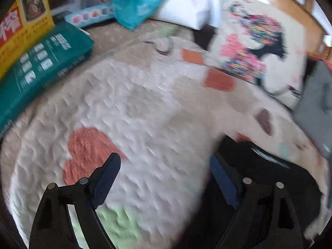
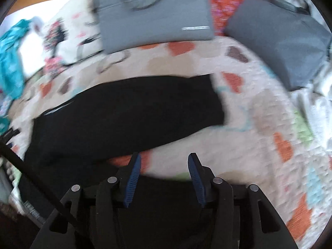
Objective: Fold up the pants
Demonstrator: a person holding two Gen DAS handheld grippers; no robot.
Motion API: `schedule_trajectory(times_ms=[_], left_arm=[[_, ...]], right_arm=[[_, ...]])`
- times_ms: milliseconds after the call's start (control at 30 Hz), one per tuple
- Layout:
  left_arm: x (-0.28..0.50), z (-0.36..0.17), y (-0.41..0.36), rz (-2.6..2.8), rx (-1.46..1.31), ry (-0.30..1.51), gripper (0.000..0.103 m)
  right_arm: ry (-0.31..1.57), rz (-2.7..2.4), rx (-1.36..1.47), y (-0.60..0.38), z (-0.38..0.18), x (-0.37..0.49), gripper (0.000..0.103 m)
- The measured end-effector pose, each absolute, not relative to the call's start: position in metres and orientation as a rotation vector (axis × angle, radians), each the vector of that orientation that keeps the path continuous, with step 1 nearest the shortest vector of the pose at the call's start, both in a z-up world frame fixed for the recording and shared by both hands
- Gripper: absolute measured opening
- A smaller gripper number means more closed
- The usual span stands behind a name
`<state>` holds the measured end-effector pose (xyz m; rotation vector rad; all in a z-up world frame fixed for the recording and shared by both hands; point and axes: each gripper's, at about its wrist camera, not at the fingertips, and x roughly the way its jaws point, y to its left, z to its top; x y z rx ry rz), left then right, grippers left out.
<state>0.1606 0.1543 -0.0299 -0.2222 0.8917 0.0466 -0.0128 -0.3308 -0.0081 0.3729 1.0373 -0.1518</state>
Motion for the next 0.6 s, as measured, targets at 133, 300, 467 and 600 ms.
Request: schedule_trajectory(times_ms=[133,300,467,600], left_arm=[[0.133,-0.032,0.125,-0.091,-0.190,0.944,0.088],[0.124,-0.065,0.096,0.003,0.138,1.081,0.090],[0.115,-0.046,0.126,0.025,-0.061,1.065,0.088],[0.088,0.001,0.133,0.024,-0.116,0.857,0.088]], right_arm=[[1.062,0.060,0.384,-0.271,-0.019,-0.008,0.054],[1.112,0.131,0.349,-0.232,-0.050,-0.017,0.053],[1.069,-0.075,0.289,-0.267,-0.027,-0.048,0.054],[0.918,-0.163,0.290,-0.294,0.018,-0.087,0.054]])
